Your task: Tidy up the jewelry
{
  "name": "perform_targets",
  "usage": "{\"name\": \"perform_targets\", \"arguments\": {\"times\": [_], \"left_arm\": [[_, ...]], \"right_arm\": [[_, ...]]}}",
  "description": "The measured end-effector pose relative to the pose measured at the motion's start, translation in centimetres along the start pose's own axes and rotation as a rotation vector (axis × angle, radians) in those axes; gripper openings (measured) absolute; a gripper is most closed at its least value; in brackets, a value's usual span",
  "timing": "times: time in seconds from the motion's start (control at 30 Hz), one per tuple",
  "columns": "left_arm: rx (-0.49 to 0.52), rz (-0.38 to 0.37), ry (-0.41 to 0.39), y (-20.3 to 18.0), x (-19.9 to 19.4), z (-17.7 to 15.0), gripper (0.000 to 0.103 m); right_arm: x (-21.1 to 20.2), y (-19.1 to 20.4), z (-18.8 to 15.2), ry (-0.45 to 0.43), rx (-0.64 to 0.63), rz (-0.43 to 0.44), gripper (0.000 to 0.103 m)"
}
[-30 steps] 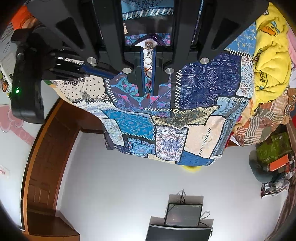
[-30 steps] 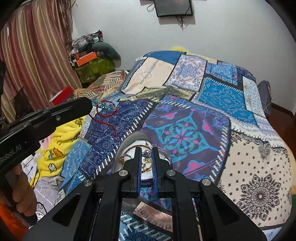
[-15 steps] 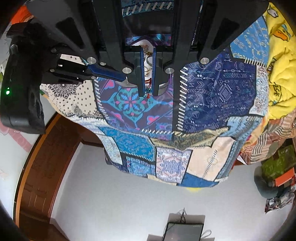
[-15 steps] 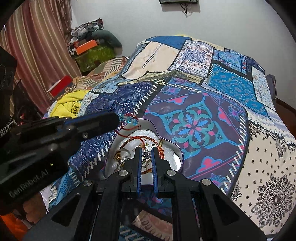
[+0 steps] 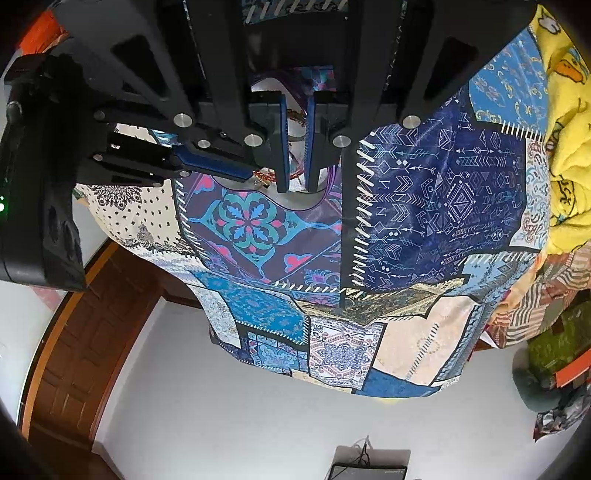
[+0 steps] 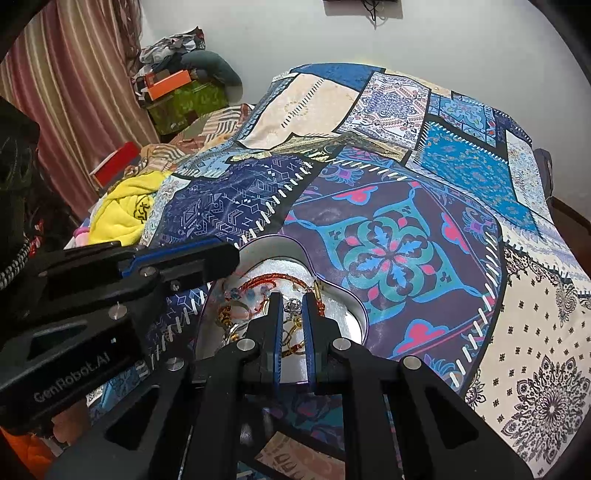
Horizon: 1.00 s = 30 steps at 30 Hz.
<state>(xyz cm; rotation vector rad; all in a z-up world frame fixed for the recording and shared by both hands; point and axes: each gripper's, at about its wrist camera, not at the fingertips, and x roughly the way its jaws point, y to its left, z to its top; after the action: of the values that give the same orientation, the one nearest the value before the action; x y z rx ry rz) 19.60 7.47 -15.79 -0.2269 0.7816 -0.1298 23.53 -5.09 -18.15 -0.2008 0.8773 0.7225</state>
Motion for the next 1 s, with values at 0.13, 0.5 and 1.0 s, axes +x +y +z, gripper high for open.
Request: {"name": "perform_targets", "arguments": {"times": [0.13, 0.5, 1.0], "left_arm": [[-0.008, 0.012, -0.006, 0.2, -0.5, 0.1, 0.005], [-0.011, 0.048, -0.065, -0.3, -4.8, 0.4, 0.008], [0.062, 0.055, -0.361, -6.2, -19.8, 1.0, 0.009]], "right_arm": [[-0.4, 0.1, 0.0, 0.013, -0.003, -0.011, 0.012], [-4.8, 1.1, -0.4, -0.055, -0.021, -0.071, 0.027], [-21.5, 5.0, -0.3, -0.446, -0.017, -0.092, 0.028]]}}
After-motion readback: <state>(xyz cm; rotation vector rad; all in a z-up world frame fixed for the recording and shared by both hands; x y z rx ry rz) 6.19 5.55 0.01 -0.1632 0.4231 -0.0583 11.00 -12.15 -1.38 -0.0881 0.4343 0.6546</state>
